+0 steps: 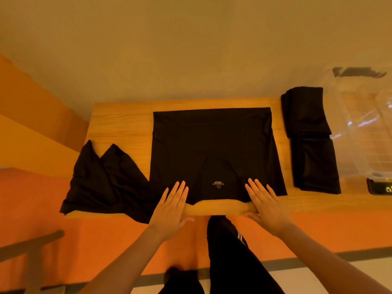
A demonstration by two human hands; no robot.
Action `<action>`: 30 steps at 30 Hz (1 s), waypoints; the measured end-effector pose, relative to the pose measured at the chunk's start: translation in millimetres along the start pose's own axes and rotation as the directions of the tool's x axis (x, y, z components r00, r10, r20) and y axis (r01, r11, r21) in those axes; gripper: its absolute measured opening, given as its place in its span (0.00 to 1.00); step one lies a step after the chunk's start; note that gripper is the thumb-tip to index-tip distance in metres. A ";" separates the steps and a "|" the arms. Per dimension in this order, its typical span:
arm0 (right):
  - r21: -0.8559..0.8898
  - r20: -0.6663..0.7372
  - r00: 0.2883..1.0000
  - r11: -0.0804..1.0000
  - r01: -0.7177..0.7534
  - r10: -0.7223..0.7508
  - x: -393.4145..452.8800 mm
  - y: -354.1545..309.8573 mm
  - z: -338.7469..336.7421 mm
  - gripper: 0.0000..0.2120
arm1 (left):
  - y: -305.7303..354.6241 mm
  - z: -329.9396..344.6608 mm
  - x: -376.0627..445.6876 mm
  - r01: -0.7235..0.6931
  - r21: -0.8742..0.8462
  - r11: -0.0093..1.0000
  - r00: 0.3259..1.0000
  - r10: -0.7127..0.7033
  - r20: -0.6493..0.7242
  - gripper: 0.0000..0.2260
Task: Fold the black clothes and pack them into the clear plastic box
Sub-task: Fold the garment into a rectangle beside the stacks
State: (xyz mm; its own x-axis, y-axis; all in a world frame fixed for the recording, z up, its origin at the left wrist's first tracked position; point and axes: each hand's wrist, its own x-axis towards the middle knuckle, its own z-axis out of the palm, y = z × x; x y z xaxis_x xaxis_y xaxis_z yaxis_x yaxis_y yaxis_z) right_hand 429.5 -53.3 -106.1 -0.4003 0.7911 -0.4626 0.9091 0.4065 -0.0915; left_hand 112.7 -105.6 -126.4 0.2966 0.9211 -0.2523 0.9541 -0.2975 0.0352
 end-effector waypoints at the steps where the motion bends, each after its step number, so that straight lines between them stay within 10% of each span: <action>1: -0.011 0.012 1.000 1.000 0.018 -0.018 -8.7 1.8 5.4 0.38 | 0.9 5.7 -8.4 -0.026 0.013 1.000 1.000 0.026 -0.011 0.38; 8: -0.074 -0.256 0.963 0.995 0.065 -0.082 -32.2 4.1 18.1 0.20 | -8.2 8.9 -24.2 -0.153 0.013 0.988 0.977 0.154 -0.149 0.37; 13: -0.178 -0.295 0.944 0.979 0.094 -0.145 -25.9 5.4 13.4 0.31 | -26.4 -2.5 -16.7 -0.273 0.106 0.956 0.946 0.287 -0.149 0.30; 18: 0.025 -0.171 0.980 0.994 0.108 -0.102 -28.0 -1.1 -14.7 0.27 | -18.7 -30.6 -19.6 -0.162 -0.215 0.963 0.975 0.122 -0.188 0.18; 22: 0.429 -0.011 0.992 0.897 -0.105 0.122 -26.9 3.8 -50.0 0.15 | -30.4 -66.2 -6.7 0.095 -0.552 0.828 0.995 -0.064 0.076 0.09; 27: 0.531 -0.037 0.994 0.845 -0.063 0.098 -0.7 19.5 -94.8 0.11 | -55.0 -110.3 28.7 0.170 -0.644 0.746 0.972 -0.019 0.235 0.04; 30: 0.590 -0.089 0.991 0.807 -0.029 0.101 25.6 31.0 -127.4 0.15 | -72.3 -140.9 63.0 0.252 -0.636 0.729 0.937 -0.020 0.348 0.17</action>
State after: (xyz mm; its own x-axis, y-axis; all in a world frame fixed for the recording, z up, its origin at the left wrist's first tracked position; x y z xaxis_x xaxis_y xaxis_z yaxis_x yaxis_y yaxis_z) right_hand 432.7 37.8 -8.4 -0.3151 0.8655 -0.3894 0.8136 0.0351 -0.5804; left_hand 68.4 9.3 -8.5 0.2440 0.7820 -0.5736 0.7975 0.1748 0.5775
